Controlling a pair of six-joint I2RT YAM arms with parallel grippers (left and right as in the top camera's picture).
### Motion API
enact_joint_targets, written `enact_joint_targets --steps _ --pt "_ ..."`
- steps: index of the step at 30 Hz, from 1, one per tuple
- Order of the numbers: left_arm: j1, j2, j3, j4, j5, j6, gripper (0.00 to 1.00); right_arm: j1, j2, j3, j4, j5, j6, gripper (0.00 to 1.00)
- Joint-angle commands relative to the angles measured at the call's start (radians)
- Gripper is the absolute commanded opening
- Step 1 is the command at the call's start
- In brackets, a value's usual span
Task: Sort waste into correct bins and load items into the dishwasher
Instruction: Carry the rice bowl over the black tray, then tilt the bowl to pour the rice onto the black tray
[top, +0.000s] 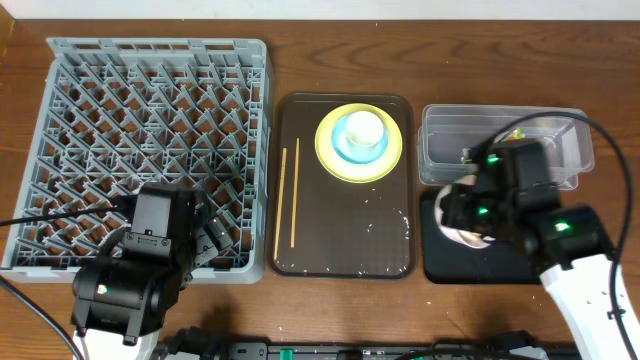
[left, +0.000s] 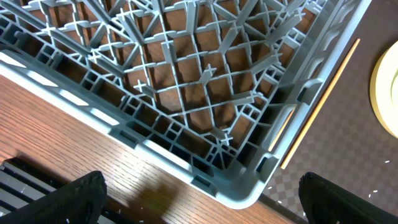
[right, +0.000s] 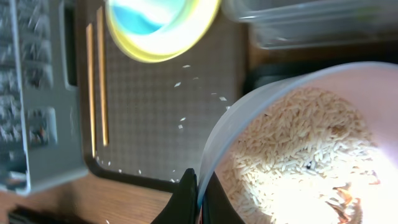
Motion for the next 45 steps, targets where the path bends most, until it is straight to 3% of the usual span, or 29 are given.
enact_joint_targets --steps 1,18,28,38,45 --pt "0.004 -0.002 0.006 -0.005 -0.016 0.006 1.0 -0.127 -0.01 0.002 -0.027 -0.134 -0.065 0.01" --pt "0.004 -0.002 0.006 -0.005 -0.016 0.006 1.0 -0.485 -0.011 -0.092 -0.04 -0.442 -0.249 0.01" --pt "0.004 -0.002 0.006 -0.005 -0.016 0.006 1.0 -0.674 -0.01 -0.32 0.167 -0.866 -0.399 0.01" --pt "0.004 -0.002 0.006 -0.005 -0.016 0.006 1.0 -0.847 -0.01 -0.506 0.336 -1.078 -0.408 0.01" --pt "0.004 -0.002 0.006 -0.005 -0.016 0.006 1.0 -0.915 -0.01 -0.531 0.365 -1.18 -0.428 0.01"
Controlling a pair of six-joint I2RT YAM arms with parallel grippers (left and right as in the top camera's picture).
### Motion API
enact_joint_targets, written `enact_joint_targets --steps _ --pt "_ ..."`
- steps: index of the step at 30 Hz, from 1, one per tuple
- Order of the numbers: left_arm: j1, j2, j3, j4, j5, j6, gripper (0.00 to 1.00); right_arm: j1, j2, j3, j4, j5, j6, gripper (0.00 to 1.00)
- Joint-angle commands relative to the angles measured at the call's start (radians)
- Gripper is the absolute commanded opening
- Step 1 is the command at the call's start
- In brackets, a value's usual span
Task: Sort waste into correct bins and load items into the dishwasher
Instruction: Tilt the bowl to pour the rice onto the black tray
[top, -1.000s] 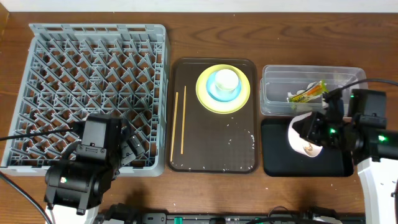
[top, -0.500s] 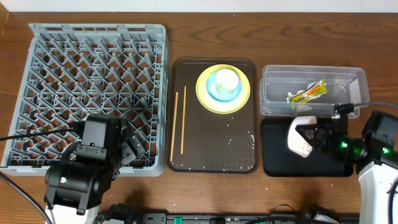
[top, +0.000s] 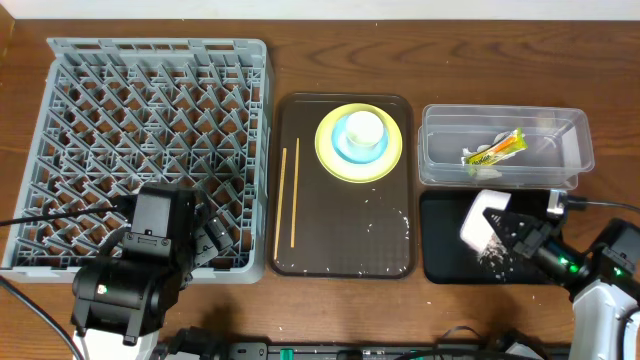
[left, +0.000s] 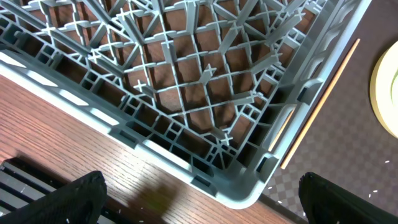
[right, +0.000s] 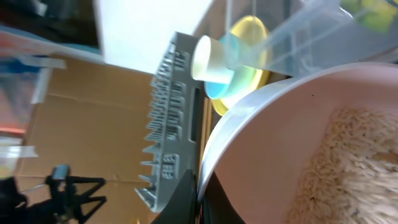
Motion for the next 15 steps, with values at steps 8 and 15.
enact_joint_targets --steps 8,15 --pt "0.004 -0.002 0.006 -0.005 -0.016 0.006 1.0 -0.083 -0.009 -0.077 0.049 -0.229 -0.109 0.01" --pt "0.004 -0.002 0.006 -0.005 -0.016 0.006 1.0 -0.124 -0.008 -0.085 0.051 -0.229 -0.103 0.01"
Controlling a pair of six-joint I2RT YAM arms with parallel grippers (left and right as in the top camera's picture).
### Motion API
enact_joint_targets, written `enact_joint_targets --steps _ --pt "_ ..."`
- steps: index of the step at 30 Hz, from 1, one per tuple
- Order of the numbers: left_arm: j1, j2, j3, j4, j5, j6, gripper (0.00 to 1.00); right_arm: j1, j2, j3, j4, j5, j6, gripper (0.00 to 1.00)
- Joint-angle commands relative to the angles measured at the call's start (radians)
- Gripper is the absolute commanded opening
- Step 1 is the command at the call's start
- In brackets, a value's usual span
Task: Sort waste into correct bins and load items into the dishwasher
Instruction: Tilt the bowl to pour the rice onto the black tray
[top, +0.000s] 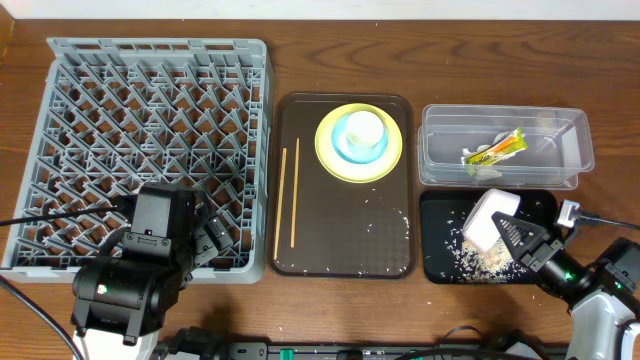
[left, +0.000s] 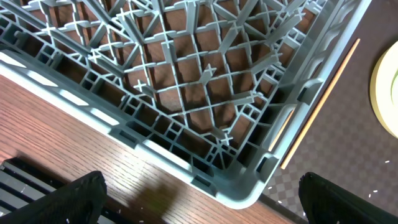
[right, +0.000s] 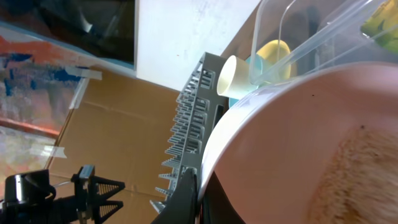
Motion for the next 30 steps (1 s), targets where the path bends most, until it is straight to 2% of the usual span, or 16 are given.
enact_joint_targets --steps 1,8,11,14,19,22,24,27,30 --pt "0.004 -0.002 0.006 -0.005 -0.016 0.006 1.0 -0.02 -0.007 -0.006 0.003 -0.064 -0.016 0.01" --pt "0.004 -0.002 0.006 -0.005 -0.016 0.006 1.0 -0.021 -0.007 -0.006 0.067 -0.064 0.19 0.01" --pt "0.004 -0.002 0.006 -0.005 -0.016 0.006 1.0 -0.021 -0.007 -0.006 0.143 -0.064 0.211 0.01" --pt "0.004 -0.002 0.006 -0.005 -0.016 0.006 1.0 -0.019 -0.007 -0.006 0.113 -0.066 0.379 0.01" --pt "0.004 -0.002 0.006 -0.005 -0.016 0.006 1.0 -0.021 -0.007 -0.006 0.248 -0.066 0.413 0.01" --pt "0.004 -0.002 0.006 -0.005 -0.016 0.006 1.0 -0.019 -0.007 -0.006 0.251 -0.064 0.534 0.01" --pt "0.004 -0.002 0.006 -0.005 -0.016 0.006 1.0 -0.02 -0.007 -0.006 0.302 -0.064 0.536 0.01" --pt "0.004 -0.002 0.006 -0.005 -0.016 0.006 1.0 -0.019 -0.008 -0.006 0.278 -0.066 0.603 0.01" --pt "0.004 -0.002 0.006 -0.005 -0.016 0.006 1.0 -0.019 -0.008 -0.006 0.311 -0.055 0.587 0.01"
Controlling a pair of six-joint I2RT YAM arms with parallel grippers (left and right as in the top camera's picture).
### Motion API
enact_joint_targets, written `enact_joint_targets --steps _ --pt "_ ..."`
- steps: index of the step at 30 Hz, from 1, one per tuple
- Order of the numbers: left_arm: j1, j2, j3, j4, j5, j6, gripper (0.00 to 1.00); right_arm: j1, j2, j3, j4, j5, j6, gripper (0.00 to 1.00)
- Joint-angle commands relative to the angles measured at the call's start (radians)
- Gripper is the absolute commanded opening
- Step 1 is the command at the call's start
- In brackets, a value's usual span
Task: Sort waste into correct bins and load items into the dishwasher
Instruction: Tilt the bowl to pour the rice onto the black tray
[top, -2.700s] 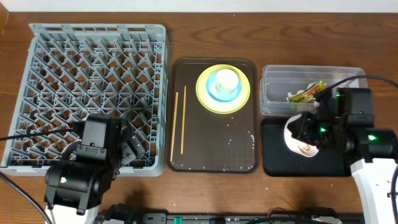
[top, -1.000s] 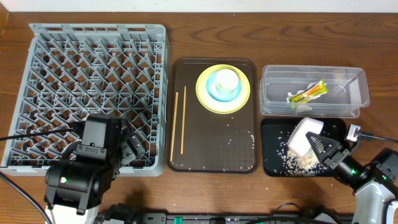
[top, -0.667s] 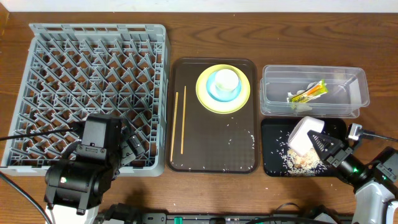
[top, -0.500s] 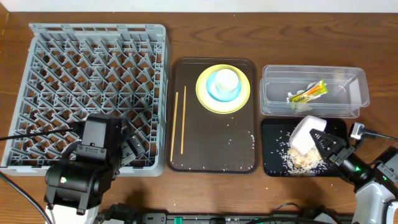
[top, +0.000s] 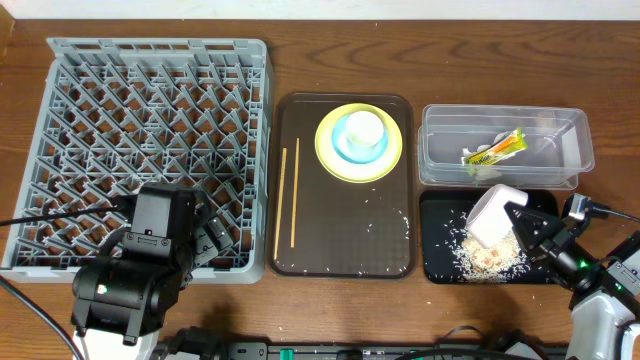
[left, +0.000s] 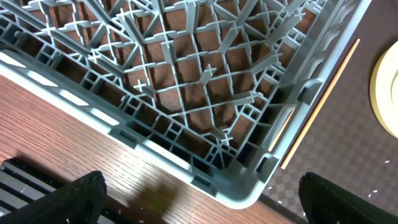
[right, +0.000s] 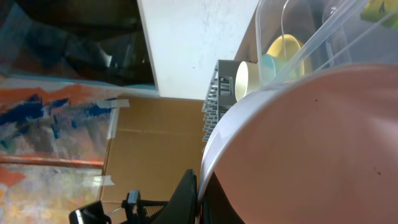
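My right gripper (top: 522, 222) is shut on the rim of a white bowl (top: 492, 216), tipped over the black bin (top: 440, 268). A heap of rice (top: 487, 257) lies in that bin. In the right wrist view the bowl's pinkish inside (right: 311, 143) fills the frame and shows no rice, its rim pinched between the fingers (right: 189, 193). My left gripper (left: 199, 196) hangs open over the near right corner of the grey dish rack (top: 150, 140). On the brown tray (top: 345, 255) lie two chopsticks (top: 289, 195) and a yellow plate (top: 330, 150) carrying a blue saucer and a cup (top: 362, 129).
A clear plastic bin (top: 440, 150) behind the black one holds a yellow-green wrapper (top: 495, 150). Loose rice grains (top: 400, 220) are scattered on the tray's right side. The table's front edge lies close under both arms.
The right gripper has tilted the bowl further and shifted it slightly right over the black bin. No rice shows inside the bowl now, and the heap in the bin is larger. The left arm is unchanged.
First the right gripper held the bowl full of rice above the black bin. Then the bowl was tipped and rice began to show in the bin. Each moment the tilt grew and the heap grew. The left gripper stayed open by the rack throughout.
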Motion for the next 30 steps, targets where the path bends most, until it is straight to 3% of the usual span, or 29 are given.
enact_joint_targets --steps 1,3,7,15,20,26,30 --pt "0.004 -0.002 0.006 -0.005 -0.016 0.006 1.0 -0.006 -0.007 0.0 0.024 -0.032 0.058 0.01" --pt "0.004 -0.002 0.006 -0.005 -0.016 0.006 1.0 -0.005 -0.008 0.0 -0.015 -0.032 0.129 0.01" --pt "0.004 -0.002 0.006 -0.005 -0.016 0.006 1.0 -0.006 -0.008 0.0 0.056 -0.002 0.117 0.01" --pt "0.004 -0.002 0.006 -0.005 -0.016 0.006 1.0 0.005 -0.009 0.0 0.037 -0.032 0.201 0.01" --pt "0.004 -0.002 0.006 -0.005 -0.016 0.006 1.0 0.033 -0.013 0.0 0.184 -0.017 0.126 0.01" --pt "0.004 -0.002 0.006 -0.005 -0.016 0.006 1.0 0.182 -0.055 0.005 0.419 0.085 0.405 0.01" --pt "0.004 -0.002 0.006 -0.005 -0.016 0.006 1.0 0.36 -0.106 0.005 0.627 0.196 0.601 0.02"
